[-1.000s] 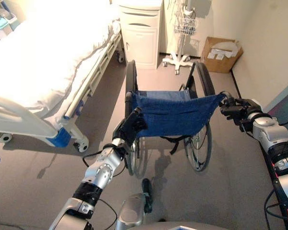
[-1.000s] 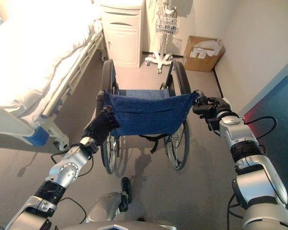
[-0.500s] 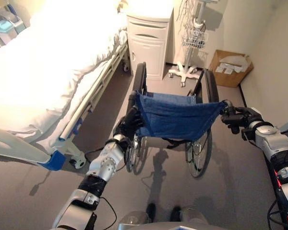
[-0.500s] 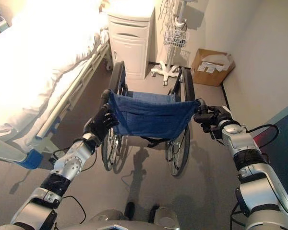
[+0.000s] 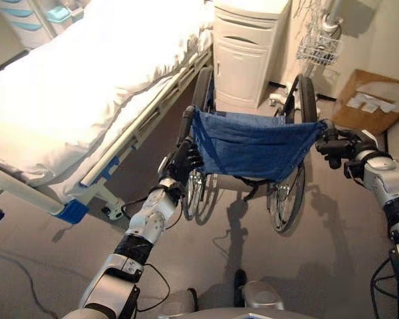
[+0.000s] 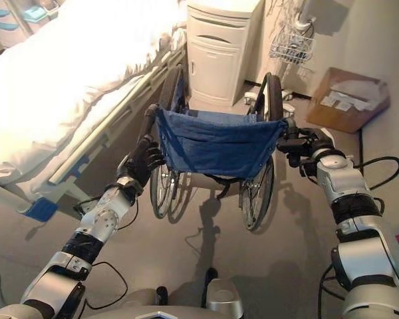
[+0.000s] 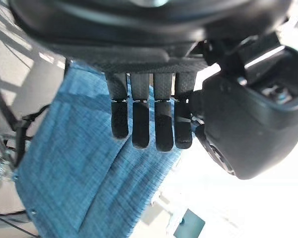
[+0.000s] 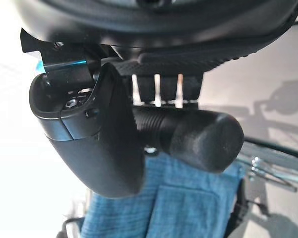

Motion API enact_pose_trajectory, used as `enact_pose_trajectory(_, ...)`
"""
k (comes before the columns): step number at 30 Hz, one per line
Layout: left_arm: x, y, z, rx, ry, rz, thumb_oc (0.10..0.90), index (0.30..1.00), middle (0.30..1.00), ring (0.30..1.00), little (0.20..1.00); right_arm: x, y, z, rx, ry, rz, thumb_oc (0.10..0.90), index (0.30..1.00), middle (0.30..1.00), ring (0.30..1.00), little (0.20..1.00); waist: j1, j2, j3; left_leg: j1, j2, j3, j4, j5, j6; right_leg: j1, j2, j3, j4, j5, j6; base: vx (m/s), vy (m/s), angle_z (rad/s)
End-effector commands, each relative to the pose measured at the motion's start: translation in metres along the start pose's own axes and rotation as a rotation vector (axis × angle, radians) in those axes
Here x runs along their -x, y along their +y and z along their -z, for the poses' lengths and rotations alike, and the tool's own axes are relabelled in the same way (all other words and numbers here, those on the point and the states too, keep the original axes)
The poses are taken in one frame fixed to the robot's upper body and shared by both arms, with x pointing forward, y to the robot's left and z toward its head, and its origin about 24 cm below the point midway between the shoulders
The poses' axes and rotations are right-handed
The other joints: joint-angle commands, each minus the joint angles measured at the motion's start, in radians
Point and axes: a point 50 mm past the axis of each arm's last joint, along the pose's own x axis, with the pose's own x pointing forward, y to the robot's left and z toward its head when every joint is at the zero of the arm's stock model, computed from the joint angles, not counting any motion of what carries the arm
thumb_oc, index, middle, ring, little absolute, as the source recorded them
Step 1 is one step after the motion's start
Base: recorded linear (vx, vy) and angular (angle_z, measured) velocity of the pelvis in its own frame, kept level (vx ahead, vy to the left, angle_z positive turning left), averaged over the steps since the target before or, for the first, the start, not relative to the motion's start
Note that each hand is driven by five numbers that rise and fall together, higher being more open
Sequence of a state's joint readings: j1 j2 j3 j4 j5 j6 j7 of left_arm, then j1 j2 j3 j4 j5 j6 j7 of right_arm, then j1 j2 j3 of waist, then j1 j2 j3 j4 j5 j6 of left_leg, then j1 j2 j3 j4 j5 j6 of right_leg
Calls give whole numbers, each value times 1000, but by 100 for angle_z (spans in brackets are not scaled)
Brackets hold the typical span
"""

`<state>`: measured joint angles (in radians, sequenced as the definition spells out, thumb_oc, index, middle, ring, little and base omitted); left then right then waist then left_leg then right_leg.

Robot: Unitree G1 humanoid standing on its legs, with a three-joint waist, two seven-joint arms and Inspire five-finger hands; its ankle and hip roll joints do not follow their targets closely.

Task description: Push the wheelchair next to the bed

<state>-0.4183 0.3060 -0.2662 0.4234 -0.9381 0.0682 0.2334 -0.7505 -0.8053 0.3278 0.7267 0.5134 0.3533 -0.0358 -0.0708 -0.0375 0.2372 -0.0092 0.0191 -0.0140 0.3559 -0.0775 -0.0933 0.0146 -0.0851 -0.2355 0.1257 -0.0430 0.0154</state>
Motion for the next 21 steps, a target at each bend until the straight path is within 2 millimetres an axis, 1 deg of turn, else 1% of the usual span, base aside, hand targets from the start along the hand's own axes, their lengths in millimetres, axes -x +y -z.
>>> enact_pose_trajectory(1,-4,-26,-66,-64,-252,155,400,300,300,300,300,4,76,-49,23,-235,-263,400,300,300,300,300,70,-40,-117,10,7,122,291,52,37,-8,-12,46,17,39,12,246,-143,5)
enact_pose_trajectory(3,-9,-26,-68,-82,-243,167,400,300,300,300,300,3,77,-49,25,-233,-252,400,300,300,300,300,73,-32,-113,-20,16,145,208,42,47,23,7,37,30,2,12,274,-64,16)
enact_pose_trajectory(5,-12,-26,-71,-83,-241,177,400,300,300,300,300,2,77,-53,31,-236,-242,400,300,300,300,300,79,-14,-109,-20,20,180,44,53,43,61,33,26,31,-28,18,292,-6,13)
enact_pose_trajectory(6,-13,-27,-72,-82,-241,180,400,300,300,300,300,2,77,-53,30,-236,-240,400,300,300,300,300,83,-13,-105,-13,18,189,14,56,43,72,35,26,29,-32,20,312,34,8)
enact_pose_trajectory(7,-14,-30,-71,-78,-240,191,400,300,300,300,300,2,77,-55,26,-241,-235,400,300,300,300,300,93,0,-102,-33,13,220,-118,87,34,114,59,20,15,-52,22,325,42,17)
enact_pose_trajectory(8,-14,-31,-69,-74,-239,197,400,300,300,300,300,2,78,-55,25,-247,-236,400,300,300,300,300,99,7,-104,-54,11,231,-170,106,29,134,72,20,5,-60,22,474,75,13)
enact_pose_trajectory(9,-13,-33,-65,-75,-235,209,400,300,300,300,300,3,79,-52,19,-253,-239,400,300,300,300,300,115,21,-105,-99,14,256,-285,173,13,186,95,22,-14,-79,25,440,65,15)
enact_pose_trajectory(10,-11,-34,-62,-77,-229,218,400,300,300,300,300,3,77,-48,20,-252,-240,400,300,300,300,300,128,21,-108,-114,14,271,-350,226,4,225,101,27,-32,-92,27,450,68,3)
enact_pose_trajectory(11,-10,-34,-61,-80,-227,225,400,300,300,300,300,4,75,-45,24,-256,-243,400,300,300,300,300,135,21,-109,-133,18,278,-368,249,0,247,105,31,-42,-99,28,399,52,-12)
enact_pose_trajectory(12,-7,-34,-59,-86,-223,232,400,300,300,300,300,4,70,-42,30,-256,-248,400,300,300,300,300,148,11,-111,-152,11,277,-365,261,-3,280,97,32,-51,-117,32,397,73,-25)
enact_pose_trajectory(13,-6,-33,-61,-97,-224,235,400,300,300,300,300,3,67,-42,45,-258,-251,400,300,300,300,300,159,5,-119,-164,4,280,-339,240,13,285,86,33,-52,-125,36,359,78,-30)
enact_pose_trajectory(15,-7,-33,-64,-111,-228,226,400,300,300,300,300,2,66,-43,48,-257,-260,400,300,300,300,300,173,1,-130,-173,-2,279,-308,208,26,290,65,26,-40,-132,49,273,81,-57)
enact_pose_trajectory(16,-9,-32,-67,-123,-227,227,400,300,300,300,300,1,66,-41,53,-251,-257,400,300,300,300,300,177,-5,-134,-176,0,294,-265,174,48,297,45,19,-27,-145,56,445,129,-115)
enact_pose_trajectory(17,-12,-35,-71,-152,-227,228,400,300,300,300,300,-1,64,-34,54,-238,-246,400,300,300,300,300,195,-32,-144,-157,-31,274,-245,128,72,306,-29,-30,57,-111,106,448,169,-108)
enact_pose_trajectory(18,-13,-39,-73,-157,-227,231,400,300,300,300,300,-1,62,-31,46,-232,-236,400,300,300,300,300,194,-36,-145,-144,-46,276,-243,118,87,286,-60,-37,140,-60,128,445,208,-69)
enact_pose_trajectory(19,-14,-41,-73,-161,-225,235,400,300,300,300,300,-1,61,-28,42,-224,-225,400,300,300,300,300,191,-37,-146,-126,-59,269,-250,117,93,259,-83,-39,206,-16,141,263,192,-27)
enact_pose_trajectory(20,-14,-42,-73,-167,-225,234,400,300,300,300,300,-1,60,-25,38,-218,-219,400,300,300,300,300,190,-34,-146,-113,-68,260,-253,113,99,242,-102,-43,268,12,144,192,176,1)
enact_pose_trajectory(21,-14,-43,-74,-173,-228,233,400,300,300,300,300,-1,58,-24,37,-214,-214,400,300,300,300,300,190,-21,-148,-110,-60,268,-259,128,109,223,-104,-53,308,43,135,276,201,33)
